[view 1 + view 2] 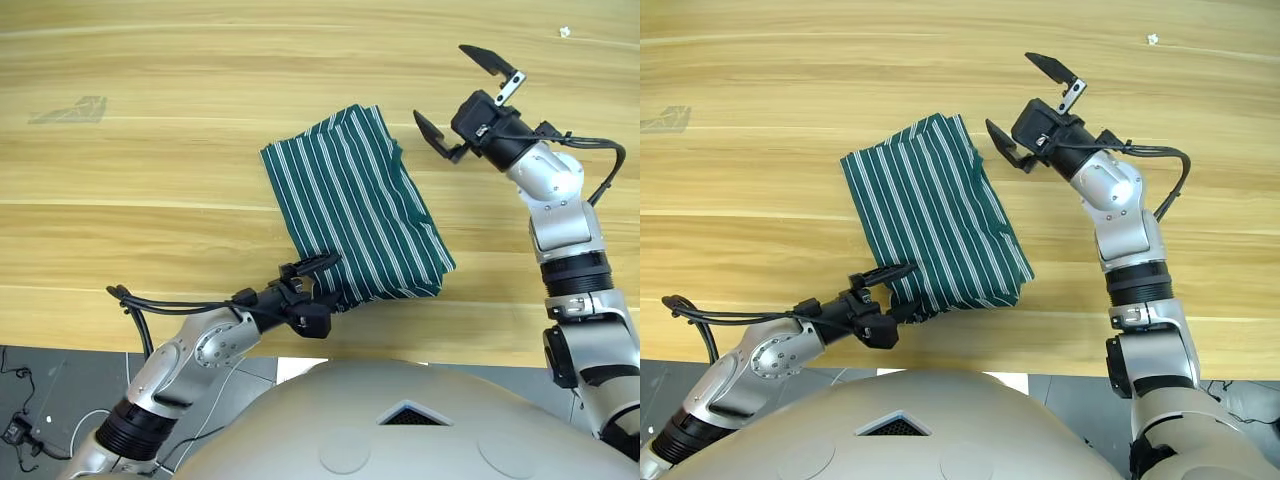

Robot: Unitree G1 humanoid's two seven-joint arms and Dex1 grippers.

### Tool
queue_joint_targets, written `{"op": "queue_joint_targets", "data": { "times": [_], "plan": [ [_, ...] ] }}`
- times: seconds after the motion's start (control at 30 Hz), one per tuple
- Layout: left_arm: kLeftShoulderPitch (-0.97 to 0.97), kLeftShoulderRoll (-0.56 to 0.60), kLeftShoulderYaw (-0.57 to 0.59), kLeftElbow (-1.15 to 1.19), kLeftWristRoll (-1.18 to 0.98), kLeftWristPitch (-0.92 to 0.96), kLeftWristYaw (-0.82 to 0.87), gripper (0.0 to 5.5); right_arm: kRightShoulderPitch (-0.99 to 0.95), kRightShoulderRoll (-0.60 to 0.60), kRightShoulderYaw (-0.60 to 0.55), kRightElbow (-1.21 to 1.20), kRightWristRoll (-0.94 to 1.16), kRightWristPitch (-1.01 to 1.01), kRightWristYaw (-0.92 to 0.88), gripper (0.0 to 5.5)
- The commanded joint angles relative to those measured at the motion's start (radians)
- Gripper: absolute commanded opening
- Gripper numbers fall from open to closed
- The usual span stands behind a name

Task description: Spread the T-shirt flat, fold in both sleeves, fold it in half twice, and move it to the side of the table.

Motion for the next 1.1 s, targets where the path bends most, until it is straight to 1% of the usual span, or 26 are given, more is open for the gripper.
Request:
{"op": "queue_joint_targets", "data": {
  "times": [0.03,0.17,0.4,0.5,0.57,0.67,0.7,0.77,0.83,0.87,0.93,1.0,1.1],
  "plan": [
    [0.019,0.077,0.107,0.053,0.029,0.05,-0.017,3.68,0.019,-0.007,-0.052,-0.023,0.061,-0.039,-0.003,4.76],
    [0.021,0.091,0.156,0.038,0.022,0.033,-0.019,3.68,0.023,-0.005,-0.049,-0.016,0.043,-0.056,-0.012,4.76],
    [0.023,0.046,0.159,-0.029,-0.031,0.013,-0.011,3.68,0.049,0.001,-0.04,-0.027,0.063,-0.12,0.006,4.76],
    [0.036,0.028,0.199,-0.118,-0.125,0.019,-0.024,3.68,0.073,-0.009,-0.02,-0.058,0.1,-0.201,0.052,4.76],
    [0.049,0.032,0.263,-0.197,-0.236,0.033,-0.046,3.68,0.093,-0.018,-0.016,-0.076,0.124,-0.252,0.078,4.76],
    [0.052,0.057,0.475,-0.169,-0.312,0.035,-0.034,3.68,0.131,-0.039,-0.021,-0.108,0.176,-0.317,0.121,4.76],
    [0.058,0.061,0.525,-0.149,-0.324,0.031,-0.036,3.68,0.144,-0.048,-0.022,-0.116,0.188,-0.334,0.132,4.76],
    [0.09,0.066,0.56,-0.077,-0.267,0.011,-0.026,3.68,0.19,-0.095,-0.02,-0.13,0.185,-0.388,0.165,4.76],
    [0.149,0.086,0.531,0.015,-0.083,-0.041,0.021,3.68,0.233,-0.169,-0.019,-0.118,0.107,-0.489,0.187,4.76],
    [0.163,0.098,0.499,0.068,0.04,-0.075,0.076,3.68,0.247,-0.204,-0.025,-0.097,0.057,-0.549,0.186,4.76],
    [0.17,0.106,0.451,0.123,0.191,-0.147,0.165,3.68,0.273,-0.279,-0.048,-0.054,-0.072,-0.665,0.164,4.76],
    [0.178,0.116,0.433,0.123,0.26,-0.201,0.211,3.68,0.278,-0.341,-0.055,-0.013,-0.222,-0.759,0.137,4.76],
    [0.18,0.14,0.409,0.126,0.311,-0.258,0.229,3.68,0.272,-0.404,-0.028,0.031,-0.433,-0.86,0.094,4.76]
  ]
}}
